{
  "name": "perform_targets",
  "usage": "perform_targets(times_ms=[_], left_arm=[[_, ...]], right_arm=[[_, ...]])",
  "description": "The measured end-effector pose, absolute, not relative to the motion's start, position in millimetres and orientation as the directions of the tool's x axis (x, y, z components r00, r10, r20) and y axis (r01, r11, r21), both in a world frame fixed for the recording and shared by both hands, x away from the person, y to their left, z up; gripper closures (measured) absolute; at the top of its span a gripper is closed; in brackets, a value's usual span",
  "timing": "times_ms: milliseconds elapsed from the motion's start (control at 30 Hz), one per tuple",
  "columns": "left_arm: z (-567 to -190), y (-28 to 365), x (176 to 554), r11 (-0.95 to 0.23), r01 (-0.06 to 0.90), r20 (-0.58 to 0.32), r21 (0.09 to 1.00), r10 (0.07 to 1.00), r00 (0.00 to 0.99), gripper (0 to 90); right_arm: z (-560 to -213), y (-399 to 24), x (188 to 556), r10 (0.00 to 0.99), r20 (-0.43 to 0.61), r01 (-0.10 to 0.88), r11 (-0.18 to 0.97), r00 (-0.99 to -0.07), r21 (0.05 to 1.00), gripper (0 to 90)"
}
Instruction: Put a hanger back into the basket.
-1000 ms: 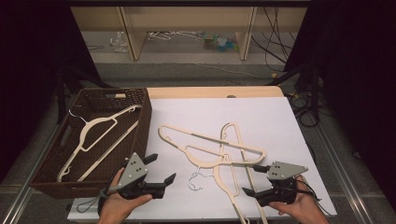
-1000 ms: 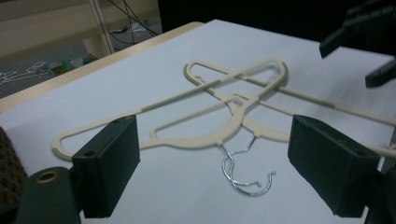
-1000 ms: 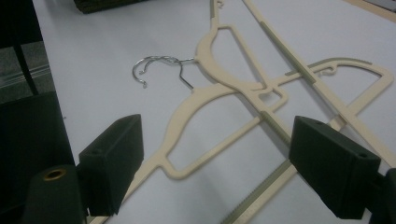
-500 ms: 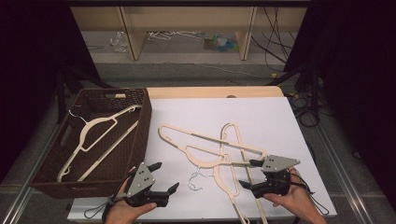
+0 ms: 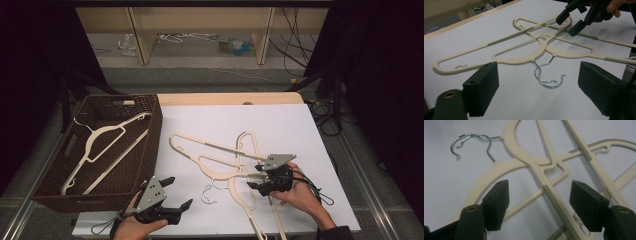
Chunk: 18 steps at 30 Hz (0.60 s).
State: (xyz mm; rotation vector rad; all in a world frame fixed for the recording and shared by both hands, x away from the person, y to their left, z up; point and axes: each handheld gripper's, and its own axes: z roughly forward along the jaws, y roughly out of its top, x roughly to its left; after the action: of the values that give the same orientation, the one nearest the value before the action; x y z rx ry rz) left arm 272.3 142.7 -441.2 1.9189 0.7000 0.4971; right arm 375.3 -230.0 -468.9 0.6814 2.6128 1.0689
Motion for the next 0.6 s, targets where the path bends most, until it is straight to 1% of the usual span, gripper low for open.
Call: perform_targets(times_ms=[67,133,167,267,367,433,467,500,533,600], left_arm=[[-441.3,143.3,273.0,-0.347,0.252,0.042,0.903,0.657,0.753,17.1],[-441.8,143.5,273.4,-0.350,0.255,0.044,0.901,0.659,0.750,17.1],[-442.9,142.9,273.5,-0.358,0.254,0.049,0.899,0.657,0.752,17.2],[-444.0,142.1,273.8,-0.357,0.264,0.040,0.896,0.656,0.754,17.6],[-444.7,142.2,274.5,-0.365,0.258,0.050,0.895,0.656,0.753,17.8],[-444.9,143.1,275.1,-0.377,0.252,0.061,0.891,0.651,0.757,18.5],[-444.7,143.1,275.1,-0.372,0.256,0.056,0.892,0.654,0.755,18.5],[-444.6,143.2,275.2,-0.369,0.258,0.053,0.893,0.656,0.753,18.6],[-444.5,143.4,275.2,-0.368,0.255,0.055,0.894,0.656,0.753,18.6],[-444.7,143.8,274.6,-0.366,0.258,0.053,0.894,0.659,0.750,18.8]], right_arm=[[-473.0,-227.0,380.0,0.496,-0.046,0.324,0.632,-0.867,0.704,37.4],[-475.5,-226.6,383.0,0.491,-0.032,0.334,0.637,-0.871,0.695,38.8],[-479.7,-227.2,387.3,0.490,-0.030,0.341,0.647,-0.871,0.682,41.7],[-483.2,-228.9,391.3,0.487,-0.014,0.353,0.650,-0.873,0.673,44.1],[-481.9,-230.4,392.2,0.470,-0.001,0.350,0.659,-0.883,0.666,45.9],[-481.8,-231.0,391.6,0.463,0.000,0.345,0.659,-0.886,0.668,52.0],[-481.3,-231.4,390.6,0.458,0.018,0.354,0.661,-0.889,0.662,54.4],[-481.4,-231.5,388.2,0.438,0.020,0.341,0.669,-0.899,0.661,57.8],[-481.4,-231.5,388.2,0.438,0.020,0.341,0.669,-0.899,0.661,57.8],[-481.6,-232.8,386.4,0.395,0.003,0.305,0.705,-0.919,0.641,60.0]])
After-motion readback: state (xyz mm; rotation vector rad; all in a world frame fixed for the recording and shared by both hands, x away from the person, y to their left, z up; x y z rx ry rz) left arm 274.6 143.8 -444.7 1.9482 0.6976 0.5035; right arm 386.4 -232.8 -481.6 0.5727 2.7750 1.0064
